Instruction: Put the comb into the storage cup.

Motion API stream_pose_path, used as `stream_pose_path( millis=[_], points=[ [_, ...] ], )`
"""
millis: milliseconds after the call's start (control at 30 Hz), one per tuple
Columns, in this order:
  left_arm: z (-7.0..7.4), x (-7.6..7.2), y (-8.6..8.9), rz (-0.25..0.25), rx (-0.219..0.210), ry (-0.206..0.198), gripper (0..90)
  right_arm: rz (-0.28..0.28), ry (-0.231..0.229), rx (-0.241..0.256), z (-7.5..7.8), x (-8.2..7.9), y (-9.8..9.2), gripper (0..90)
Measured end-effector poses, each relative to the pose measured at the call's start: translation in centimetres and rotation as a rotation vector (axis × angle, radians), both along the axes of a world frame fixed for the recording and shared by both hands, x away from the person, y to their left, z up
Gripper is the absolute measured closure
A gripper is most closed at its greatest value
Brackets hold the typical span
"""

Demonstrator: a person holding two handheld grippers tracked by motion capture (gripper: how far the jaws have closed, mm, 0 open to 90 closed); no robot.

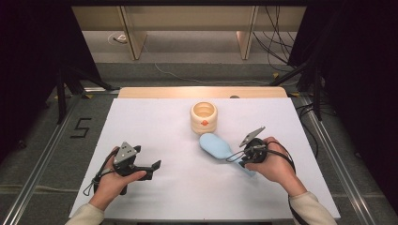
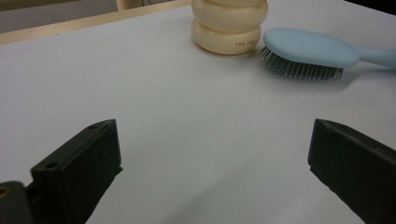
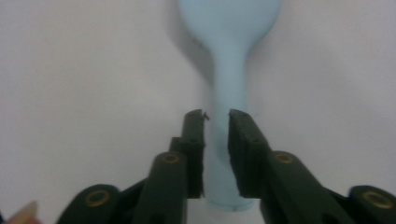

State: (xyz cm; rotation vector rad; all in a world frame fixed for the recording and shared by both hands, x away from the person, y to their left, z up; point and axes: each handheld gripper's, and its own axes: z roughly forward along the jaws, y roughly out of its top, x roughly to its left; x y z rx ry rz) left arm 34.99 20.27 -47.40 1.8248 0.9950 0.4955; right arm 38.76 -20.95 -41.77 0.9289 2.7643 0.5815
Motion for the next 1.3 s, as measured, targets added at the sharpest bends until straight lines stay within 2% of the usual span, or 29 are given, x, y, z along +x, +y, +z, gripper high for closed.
stream_pose_path(
  millis=[33, 67, 100, 133, 167, 200, 267, 333, 400, 467, 600, 667, 700, 800, 933, 1000, 1133, 1300],
  points=[
    [0.0, 0.0, 0.0, 0.000, 0.000, 0.000, 2.0, 0.000, 0.000, 0.000, 0.0, 0.0, 0.0, 71.4],
    [0.0, 0.0, 0.0, 0.000, 0.002, 0.000, 2.0, 0.017, -0.045, 0.002, 0.3, 0.6, -0.3, 62.5],
    [0.0, 0.0, 0.0, 0.000, 0.001, 0.000, 2.0, 0.017, -0.045, 0.002, 0.3, 0.6, -0.3, 62.5],
    [0.0, 0.0, 0.0, 0.002, 0.002, 0.002, 2.0, 0.040, -0.072, 0.029, 0.4, 1.1, -0.5, 50.4],
    [0.0, 0.0, 0.0, 0.003, 0.002, 0.002, 2.0, 0.046, -0.086, 0.051, 0.4, 1.3, -0.6, 45.5],
    [0.0, 0.0, 0.0, 0.003, 0.002, 0.002, 2.0, 0.046, -0.086, 0.051, 0.4, 1.3, -0.6, 45.5],
    [0.0, 0.0, 0.0, 0.002, 0.001, 0.002, 2.0, 0.063, -0.101, 0.069, 0.3, 1.7, -0.8, 36.6],
    [0.0, 0.0, 0.0, 0.000, 0.002, 0.003, 2.0, 0.083, -0.110, 0.073, 0.4, 2.1, -0.9, 33.1],
    [0.0, 0.0, 0.0, 0.003, 0.002, 0.003, 2.0, 0.077, -0.101, 0.081, 0.5, 2.4, -0.8, 29.1],
    [-0.1, 0.0, 0.0, 0.002, 0.003, 0.002, 2.0, 0.083, -0.086, 0.093, 0.5, 2.7, -0.6, 27.0],
    [-0.1, 0.0, 0.0, 0.000, 0.001, 0.003, 2.0, 0.094, -0.052, 0.080, 0.2, 3.3, 0.0, 26.2],
    [-0.1, 0.0, 0.0, 0.000, 0.001, 0.003, 2.0, 0.101, 0.006, 0.039, -0.5, 3.9, 0.7, 26.0],
    [-0.1, 0.0, 0.0, 0.001, 0.001, 0.003, 2.0, 0.101, 0.006, 0.039, -0.5, 3.9, 0.7, 26.0],
    [-0.1, 0.0, 0.0, 0.002, 0.000, 0.003, 2.0, 0.121, 0.044, 0.001, -1.2, 4.5, 1.4, 26.4],
    [-0.1, 0.0, 0.0, 0.000, -0.001, 0.003, 2.0, 0.133, 0.107, -0.050, -2.3, 5.1, 2.4, 27.6],
    [-0.1, 0.0, 0.1, 0.001, -0.003, 0.004, 2.0, 0.137, 0.149, -0.093, -3.1, 5.5, 2.8, 28.1],
    [-0.1, 0.0, 0.1, 0.000, -0.003, 0.003, 2.1, 0.137, 0.183, -0.116, -3.7, 5.8, 3.1, 29.5],
    [-0.1, 0.0, 0.0, -0.001, -0.003, 0.004, 2.1, 0.140, 0.188, -0.125, -3.8, 5.9, 3.1, 31.4]
  ],
)
